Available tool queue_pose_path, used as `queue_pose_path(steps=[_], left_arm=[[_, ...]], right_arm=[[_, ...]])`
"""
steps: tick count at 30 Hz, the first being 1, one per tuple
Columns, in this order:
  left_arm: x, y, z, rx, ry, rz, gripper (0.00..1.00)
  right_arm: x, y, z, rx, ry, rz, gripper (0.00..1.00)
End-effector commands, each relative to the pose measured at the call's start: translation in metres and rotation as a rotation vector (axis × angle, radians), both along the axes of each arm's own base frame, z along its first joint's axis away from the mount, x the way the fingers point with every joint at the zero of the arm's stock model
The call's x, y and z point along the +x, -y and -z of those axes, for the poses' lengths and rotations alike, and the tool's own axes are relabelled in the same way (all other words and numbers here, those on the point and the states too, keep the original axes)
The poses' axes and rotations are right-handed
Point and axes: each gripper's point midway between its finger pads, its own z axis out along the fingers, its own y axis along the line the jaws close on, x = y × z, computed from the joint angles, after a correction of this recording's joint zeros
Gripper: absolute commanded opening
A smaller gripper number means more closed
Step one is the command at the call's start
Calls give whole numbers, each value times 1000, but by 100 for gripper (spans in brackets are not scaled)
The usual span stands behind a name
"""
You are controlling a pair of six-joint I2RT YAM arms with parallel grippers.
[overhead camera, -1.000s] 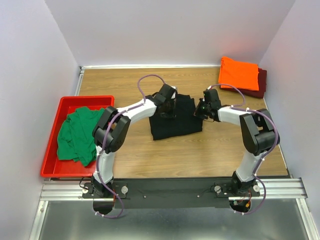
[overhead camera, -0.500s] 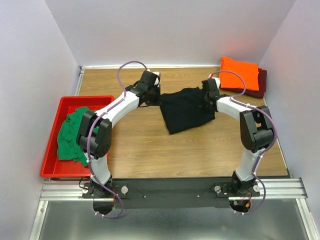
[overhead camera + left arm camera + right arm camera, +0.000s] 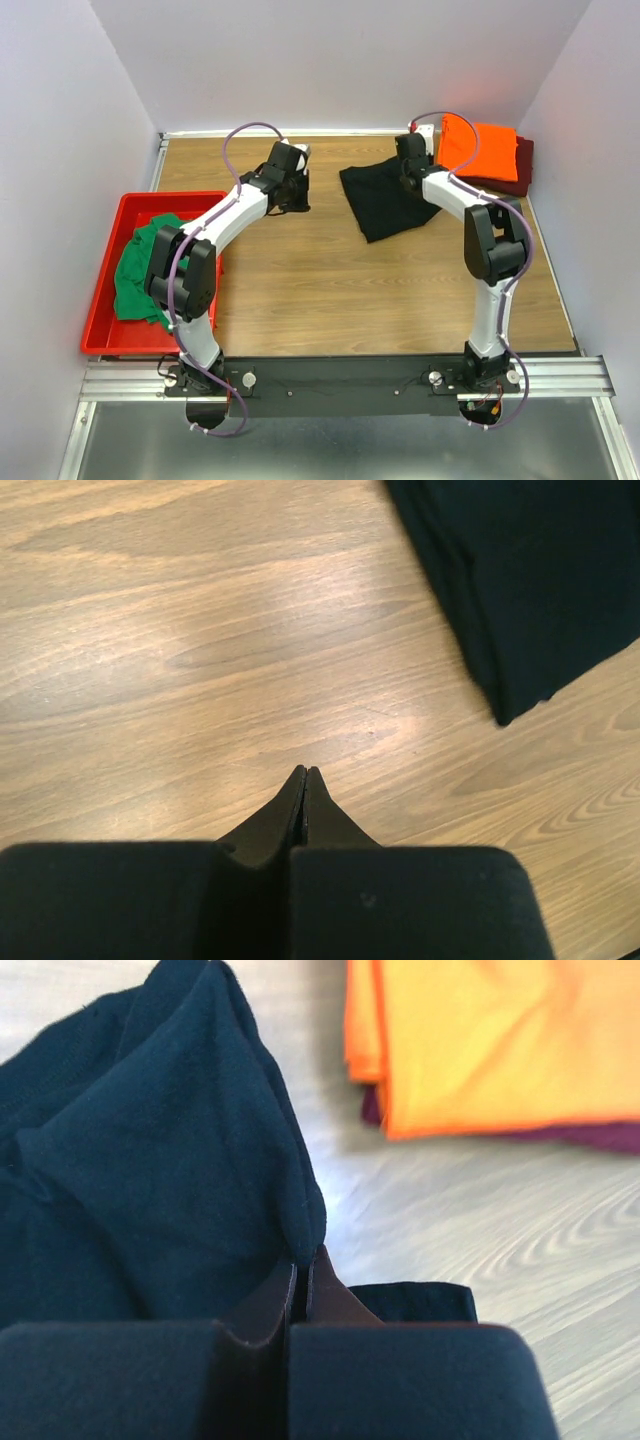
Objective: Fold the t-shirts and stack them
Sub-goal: Neatly place the folded tshirt to the corner
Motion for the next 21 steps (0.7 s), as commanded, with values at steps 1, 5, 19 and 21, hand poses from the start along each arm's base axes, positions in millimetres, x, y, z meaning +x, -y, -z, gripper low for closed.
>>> queue_pose_path(steps=[1, 5, 19, 21], left_arm=[[1, -5, 4, 7, 0, 15, 0], [2, -10, 8, 4, -2, 15, 0], [2, -15, 26, -20, -32, 33, 0], [3, -16, 26, -23, -34, 33, 0]], right_arm=[[24, 16, -26, -142, 44, 50, 0], [46, 23, -37, -195, 63, 63, 0], [105, 75, -98, -265, 171, 105, 0], [110, 83, -106, -272, 184, 109, 1]])
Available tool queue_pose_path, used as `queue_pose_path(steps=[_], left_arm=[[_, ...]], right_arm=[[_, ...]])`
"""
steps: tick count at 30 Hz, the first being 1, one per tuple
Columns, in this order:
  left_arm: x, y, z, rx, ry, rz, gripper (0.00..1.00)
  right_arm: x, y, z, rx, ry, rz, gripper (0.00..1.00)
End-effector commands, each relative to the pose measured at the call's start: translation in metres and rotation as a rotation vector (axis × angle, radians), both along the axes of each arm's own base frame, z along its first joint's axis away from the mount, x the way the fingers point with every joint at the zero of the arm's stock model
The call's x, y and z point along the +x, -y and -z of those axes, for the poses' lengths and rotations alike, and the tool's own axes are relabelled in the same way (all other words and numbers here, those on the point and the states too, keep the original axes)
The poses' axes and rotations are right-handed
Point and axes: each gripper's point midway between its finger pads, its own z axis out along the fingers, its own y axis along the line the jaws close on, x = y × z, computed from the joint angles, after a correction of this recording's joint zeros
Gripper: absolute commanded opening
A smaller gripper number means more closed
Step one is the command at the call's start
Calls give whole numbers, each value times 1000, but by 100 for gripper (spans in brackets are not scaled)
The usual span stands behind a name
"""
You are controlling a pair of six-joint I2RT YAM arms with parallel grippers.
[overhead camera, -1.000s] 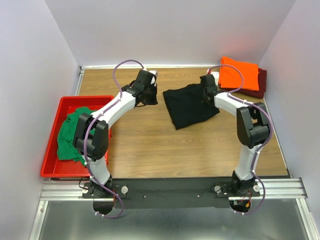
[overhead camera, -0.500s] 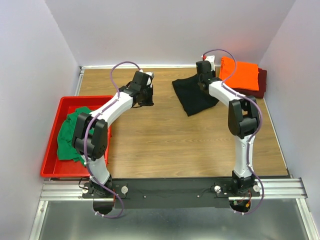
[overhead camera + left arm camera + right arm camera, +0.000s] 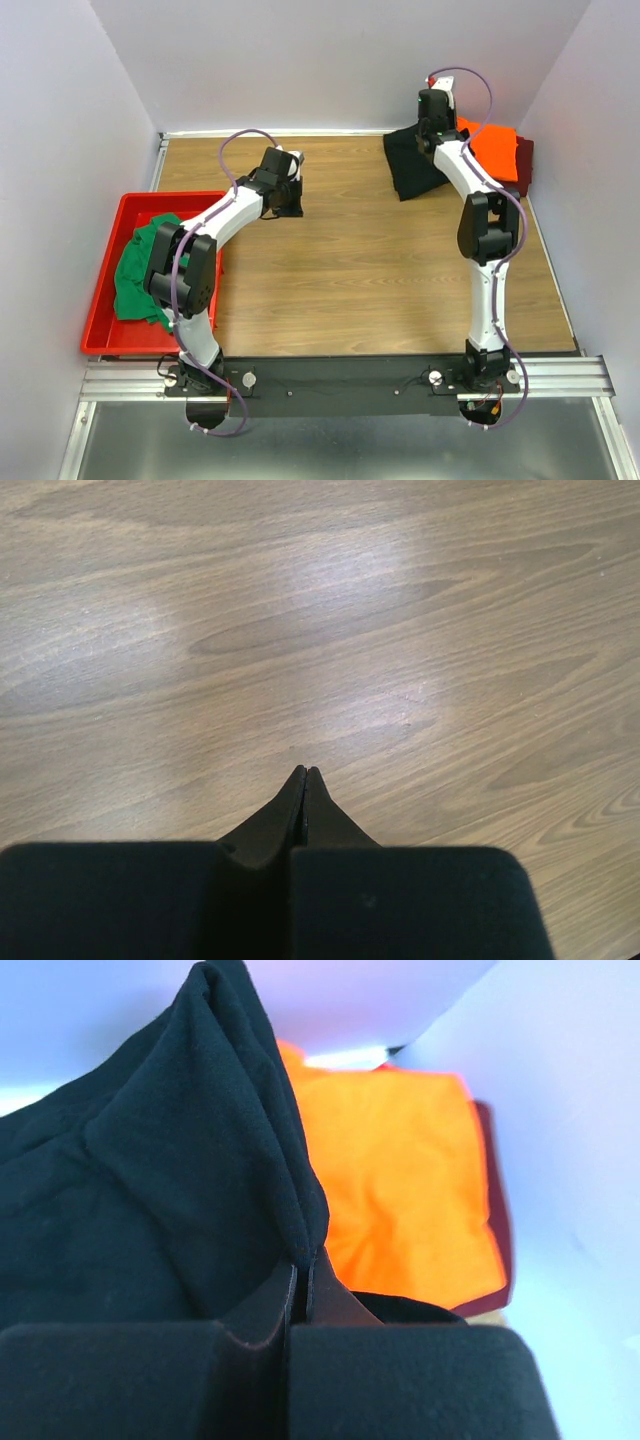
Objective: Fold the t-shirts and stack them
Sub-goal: Neatly place the folded tshirt to the corner
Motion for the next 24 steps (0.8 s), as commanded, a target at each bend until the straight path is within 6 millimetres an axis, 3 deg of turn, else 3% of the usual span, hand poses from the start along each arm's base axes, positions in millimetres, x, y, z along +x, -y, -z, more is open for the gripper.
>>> queue_pose_path(steps=[1, 11, 24], left_arm=[[3, 2, 2, -24, 2, 25, 0], [3, 2, 8, -31, -11, 33, 0], [1, 3, 11, -34, -19, 38, 0]], right_arm=[[12, 19, -23, -48, 41, 27, 1], [20, 36, -54, -73, 80, 17, 0], [13, 49, -102, -80, 147, 14, 0]])
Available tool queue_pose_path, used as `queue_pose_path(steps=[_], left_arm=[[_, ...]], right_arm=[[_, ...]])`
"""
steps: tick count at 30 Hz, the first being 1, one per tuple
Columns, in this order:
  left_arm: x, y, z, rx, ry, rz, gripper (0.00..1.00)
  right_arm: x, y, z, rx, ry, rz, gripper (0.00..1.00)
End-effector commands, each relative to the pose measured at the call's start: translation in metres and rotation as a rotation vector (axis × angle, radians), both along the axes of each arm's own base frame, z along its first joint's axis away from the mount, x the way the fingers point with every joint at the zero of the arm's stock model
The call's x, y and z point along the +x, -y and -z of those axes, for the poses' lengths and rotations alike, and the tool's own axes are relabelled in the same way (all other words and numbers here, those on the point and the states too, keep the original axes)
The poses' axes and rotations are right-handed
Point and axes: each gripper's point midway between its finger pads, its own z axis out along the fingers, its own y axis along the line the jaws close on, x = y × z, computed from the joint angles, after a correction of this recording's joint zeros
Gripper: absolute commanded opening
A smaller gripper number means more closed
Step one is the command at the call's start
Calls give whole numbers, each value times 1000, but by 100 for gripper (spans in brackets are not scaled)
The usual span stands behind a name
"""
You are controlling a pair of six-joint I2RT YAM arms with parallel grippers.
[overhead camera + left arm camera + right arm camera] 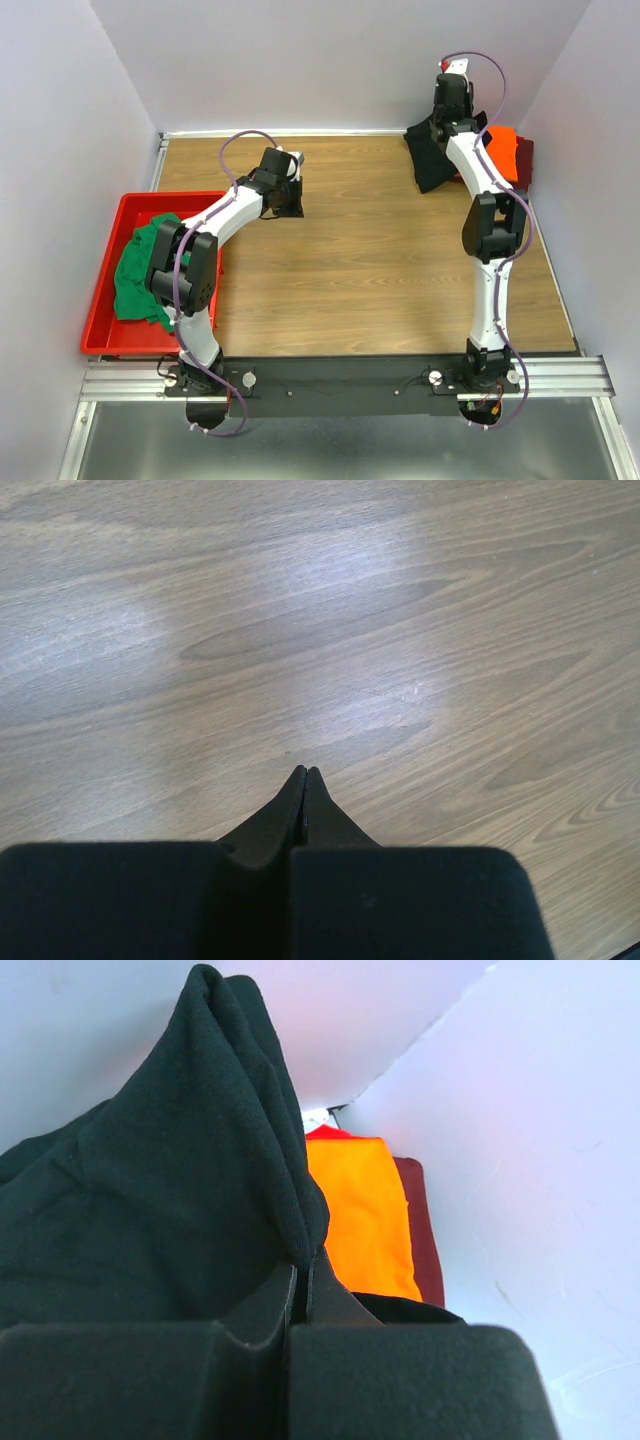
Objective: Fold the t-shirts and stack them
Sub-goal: Neatly place the folded tshirt to the corner
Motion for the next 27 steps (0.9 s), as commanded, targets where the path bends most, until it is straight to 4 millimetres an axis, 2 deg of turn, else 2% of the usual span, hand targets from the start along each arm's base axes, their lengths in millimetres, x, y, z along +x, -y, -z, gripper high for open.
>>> queue_pose_path(steps=[1, 13, 23, 27], left_arm=[[-1, 1, 7, -9, -10, 23, 0], [-2, 2, 7, -15, -11, 26, 0], [-3, 2, 7, -20, -12, 26, 0], [-4, 3, 7, -20, -14, 28, 0]], right_arm=[[-4, 9, -58, -4, 111, 5, 0], [-16, 24, -98, -6, 175, 24, 0], [-26, 44, -114, 7, 205, 49, 0], [-28, 51, -113, 20, 207, 49, 1]])
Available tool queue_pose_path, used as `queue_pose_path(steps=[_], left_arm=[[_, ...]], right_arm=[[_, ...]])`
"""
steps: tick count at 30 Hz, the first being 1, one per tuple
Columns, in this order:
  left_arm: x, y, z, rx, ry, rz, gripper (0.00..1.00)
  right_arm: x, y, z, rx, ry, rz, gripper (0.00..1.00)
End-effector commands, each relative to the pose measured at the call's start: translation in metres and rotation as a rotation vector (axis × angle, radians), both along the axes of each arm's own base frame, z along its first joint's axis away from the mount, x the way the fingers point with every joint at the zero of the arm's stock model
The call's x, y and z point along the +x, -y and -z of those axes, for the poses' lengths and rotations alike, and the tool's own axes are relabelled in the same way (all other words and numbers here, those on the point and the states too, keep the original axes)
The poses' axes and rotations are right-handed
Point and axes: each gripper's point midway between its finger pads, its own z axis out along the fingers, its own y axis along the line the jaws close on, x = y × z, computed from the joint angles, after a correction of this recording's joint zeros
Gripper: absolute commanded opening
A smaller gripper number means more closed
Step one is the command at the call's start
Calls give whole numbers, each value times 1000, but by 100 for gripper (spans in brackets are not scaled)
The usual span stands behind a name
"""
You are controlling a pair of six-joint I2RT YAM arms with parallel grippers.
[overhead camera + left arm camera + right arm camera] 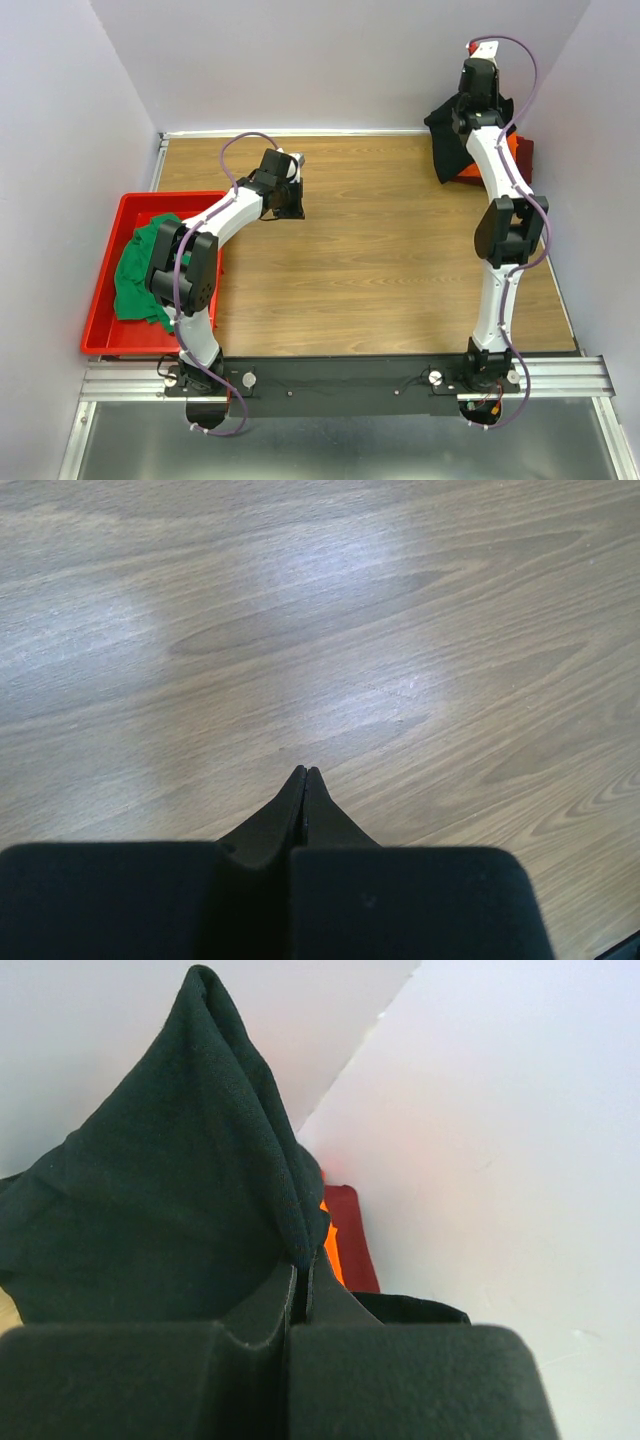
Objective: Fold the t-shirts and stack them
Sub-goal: Neatly place the folded tshirt to the corner
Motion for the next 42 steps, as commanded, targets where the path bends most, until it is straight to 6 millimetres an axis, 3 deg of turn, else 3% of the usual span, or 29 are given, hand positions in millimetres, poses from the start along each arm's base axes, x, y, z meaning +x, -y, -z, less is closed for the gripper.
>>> queue_pose_path(steps=[1, 9, 10, 16, 25, 26, 27, 28, 29, 30, 31, 37, 38, 42], left_arm=[[-1, 0, 5, -6, -5, 15, 0], [0, 0, 6, -5, -7, 15, 0], [-1, 0, 7, -5, -10, 16, 0], [-1, 0, 13, -3, -20, 17, 0], [-1, 4, 19, -13, -34, 31, 0], [-1, 4, 19, -14, -34, 31, 0], [-1, 5, 19, -16, -31, 34, 0], [-1, 5, 17, -21, -30, 37, 0], [-1, 6, 17, -23, -26, 38, 0], [-1, 6, 14, -25, -20, 40, 0], [0, 6, 12, -32, -13, 39, 0], [0, 7, 4, -39, 7, 41, 0], [1, 8, 0, -44, 15, 43, 0], [1, 6, -10, -46, 37, 36, 0]], right_arm=[[-11, 15, -51, 22, 121, 8, 1], [-9, 33, -28, 48, 97, 31, 0], [-9, 46, -24, 52, 93, 48, 0], [-5, 79, 5, 84, 70, 90, 0], [5, 121, 71, 153, 12, 126, 2], [7, 123, 77, 160, 7, 128, 11], [9, 122, 87, 163, -7, 130, 42], [10, 123, 87, 169, 3, 138, 61], [10, 124, 89, 176, 6, 142, 87], [11, 122, 86, 183, 16, 139, 96], [10, 121, 82, 191, 28, 136, 100], [4, 103, 53, 290, 94, 84, 100], [-2, 97, 44, 326, 121, 82, 100], [-22, 69, 39, 431, 140, 43, 100]])
